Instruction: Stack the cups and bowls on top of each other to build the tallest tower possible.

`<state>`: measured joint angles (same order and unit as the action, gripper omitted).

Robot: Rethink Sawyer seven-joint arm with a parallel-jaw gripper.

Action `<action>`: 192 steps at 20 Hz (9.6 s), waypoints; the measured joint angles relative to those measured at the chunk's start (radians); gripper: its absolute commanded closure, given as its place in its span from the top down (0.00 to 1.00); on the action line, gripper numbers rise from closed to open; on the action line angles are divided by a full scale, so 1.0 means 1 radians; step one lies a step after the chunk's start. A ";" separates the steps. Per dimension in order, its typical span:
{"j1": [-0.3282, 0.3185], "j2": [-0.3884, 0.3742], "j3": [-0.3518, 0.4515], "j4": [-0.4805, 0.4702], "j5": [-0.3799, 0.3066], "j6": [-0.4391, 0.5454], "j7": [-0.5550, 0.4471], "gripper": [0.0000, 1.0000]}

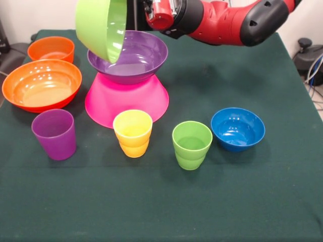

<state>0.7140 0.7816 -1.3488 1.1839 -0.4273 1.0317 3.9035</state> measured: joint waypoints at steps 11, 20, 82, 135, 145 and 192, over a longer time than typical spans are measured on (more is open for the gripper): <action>0.000 0.000 0.000 -0.001 0.011 0.032 0.000 0.00; 0.000 0.000 0.000 -0.007 0.019 0.064 0.000 0.00; 0.034 0.084 0.035 -0.061 0.077 0.143 0.000 1.00; 0.134 -0.086 0.100 0.064 0.000 -0.061 0.000 1.00; 0.134 -0.175 0.104 0.169 -0.041 -0.397 0.000 1.00; 0.049 -0.373 0.063 0.473 0.370 -1.261 0.000 1.00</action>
<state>0.7631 0.4085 -1.2859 1.6566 -0.0573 -0.2290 3.9035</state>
